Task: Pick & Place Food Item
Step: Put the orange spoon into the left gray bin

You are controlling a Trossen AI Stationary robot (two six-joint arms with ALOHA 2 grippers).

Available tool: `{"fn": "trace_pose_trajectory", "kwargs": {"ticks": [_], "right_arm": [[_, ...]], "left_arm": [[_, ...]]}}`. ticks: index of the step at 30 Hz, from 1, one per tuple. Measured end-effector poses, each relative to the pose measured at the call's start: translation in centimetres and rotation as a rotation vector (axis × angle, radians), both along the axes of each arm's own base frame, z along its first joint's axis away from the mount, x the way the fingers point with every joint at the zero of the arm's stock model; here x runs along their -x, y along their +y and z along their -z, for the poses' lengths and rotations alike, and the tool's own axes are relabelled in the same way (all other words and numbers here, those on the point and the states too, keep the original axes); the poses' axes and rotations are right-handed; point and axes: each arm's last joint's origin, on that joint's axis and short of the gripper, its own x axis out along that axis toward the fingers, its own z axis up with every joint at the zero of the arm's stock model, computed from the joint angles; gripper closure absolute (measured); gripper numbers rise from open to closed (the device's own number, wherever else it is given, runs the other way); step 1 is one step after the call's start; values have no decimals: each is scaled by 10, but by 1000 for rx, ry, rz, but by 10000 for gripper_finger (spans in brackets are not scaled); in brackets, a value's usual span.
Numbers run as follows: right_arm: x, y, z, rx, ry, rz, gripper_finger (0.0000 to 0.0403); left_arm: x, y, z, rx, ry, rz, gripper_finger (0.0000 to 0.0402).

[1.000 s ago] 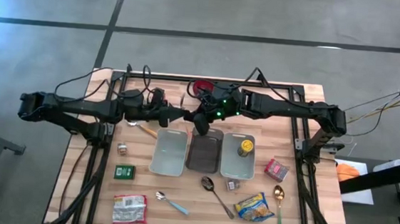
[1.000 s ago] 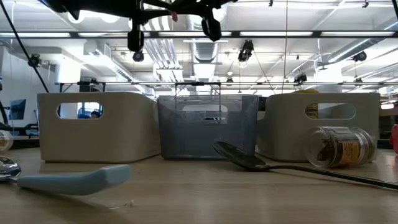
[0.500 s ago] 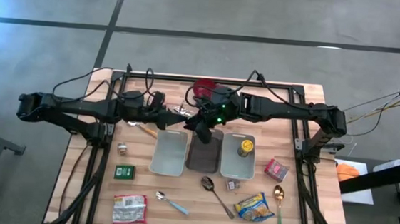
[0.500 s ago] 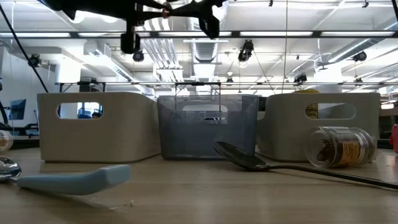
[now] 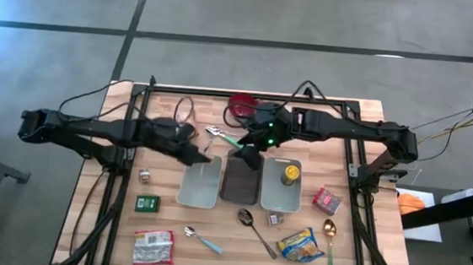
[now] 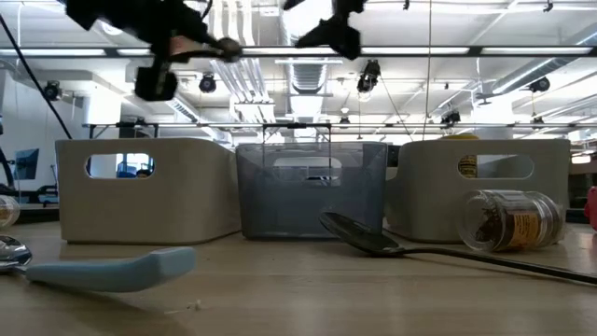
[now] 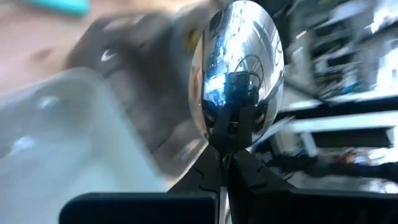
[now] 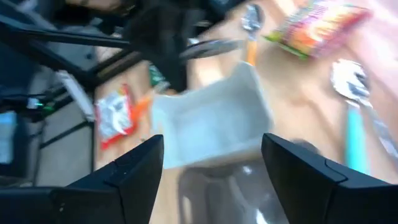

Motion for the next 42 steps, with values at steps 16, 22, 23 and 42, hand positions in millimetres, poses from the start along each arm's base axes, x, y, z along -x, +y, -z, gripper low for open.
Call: {"fn": "trace_pose_trajectory", "kwargs": {"ticks": [16,22,23,42], "right_arm": [[68,0,-53,152,-46,230,135],[82,1,-58,185,-39,258,135],[83,1,-57,193,-26,260,135],[91,2,-46,236,91,216,135]], "left_arm": [[18,-33,44,188,234,-358,401],[23,-36,54,260,262,-440,401],[22,-36,55,265,262,-448,401],[-19,-46,86,332,429,-484,401]]}}
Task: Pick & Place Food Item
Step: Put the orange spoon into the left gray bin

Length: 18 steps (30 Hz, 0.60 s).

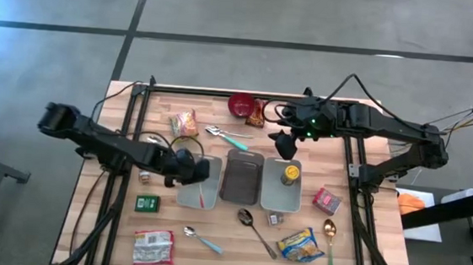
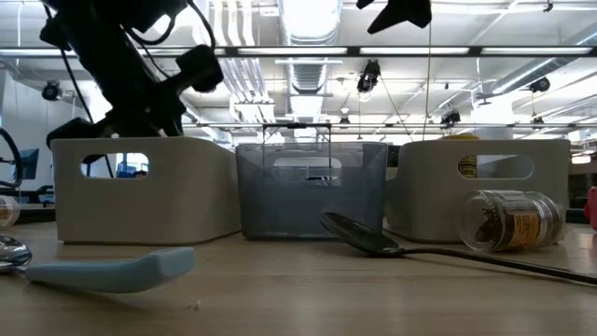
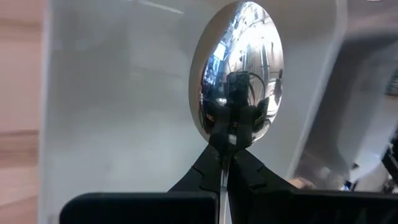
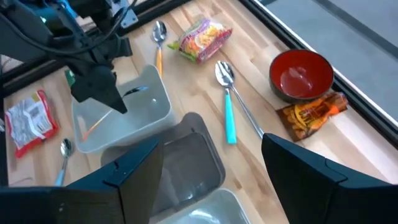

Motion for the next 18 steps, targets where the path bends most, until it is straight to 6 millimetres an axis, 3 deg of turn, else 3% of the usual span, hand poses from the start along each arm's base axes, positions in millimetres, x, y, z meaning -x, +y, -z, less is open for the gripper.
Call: {"fn": "trace_pose_trajectory", "kwargs": {"ticks": [18], "right_arm": [[3,5,1,69,41,-88,135]], "left_arm": [[-8,5,32,55,149,-60,401]]}}
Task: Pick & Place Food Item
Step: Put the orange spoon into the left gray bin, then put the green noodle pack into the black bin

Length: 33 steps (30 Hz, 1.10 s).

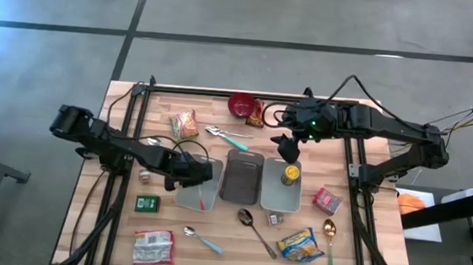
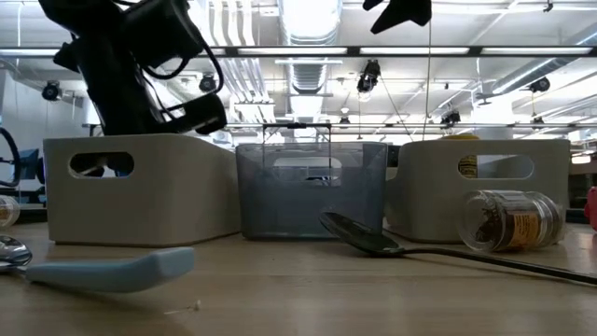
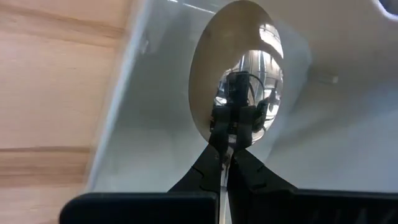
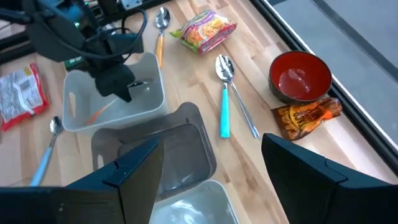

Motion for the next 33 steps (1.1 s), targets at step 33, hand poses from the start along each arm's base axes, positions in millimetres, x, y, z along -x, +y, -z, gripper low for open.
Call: {"fn": "trace_pose_trajectory", "kwargs": {"ticks": [33], "right_arm": [[0,0,0,81,22,-80,135]], "left_arm": [[1,6,3,21,18,-40,304]]}}
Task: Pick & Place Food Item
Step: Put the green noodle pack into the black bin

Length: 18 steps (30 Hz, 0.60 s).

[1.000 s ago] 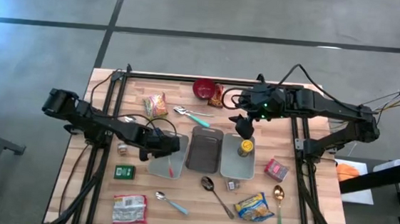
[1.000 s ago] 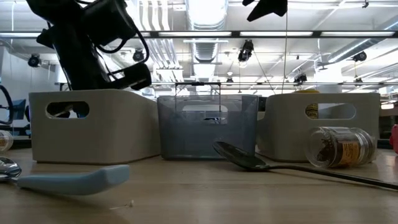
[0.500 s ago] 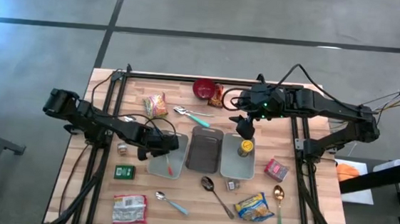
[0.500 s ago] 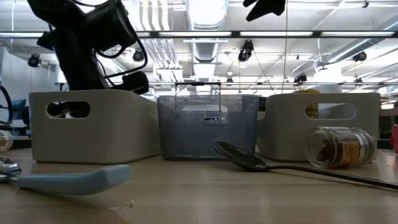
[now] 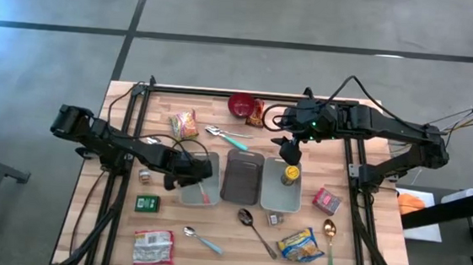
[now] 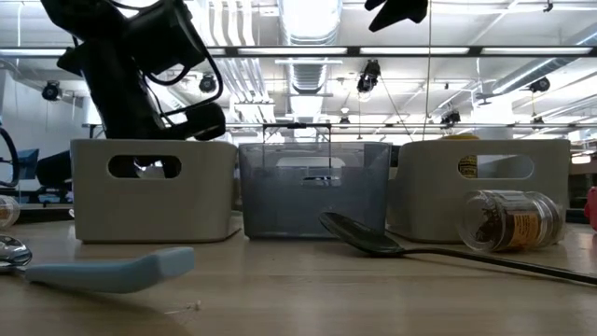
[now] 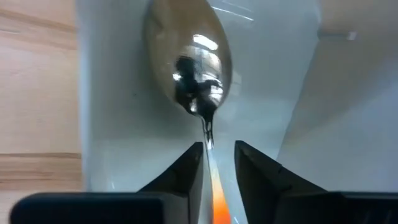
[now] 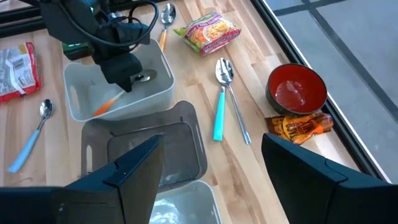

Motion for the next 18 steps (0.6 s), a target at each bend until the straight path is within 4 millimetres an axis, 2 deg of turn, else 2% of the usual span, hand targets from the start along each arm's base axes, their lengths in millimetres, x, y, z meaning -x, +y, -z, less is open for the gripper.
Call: {"fn": "trace_pose_trajectory", "kwargs": {"ticks": [14,18], "right_arm": [[1,0,1,-13,12,12,135],[2,0,3,-16,30,14,135]], "left_arm": [[-5,-1,-7,-23,-78,62,190],[-3,0,-12,-27,-96,72,170]]}}
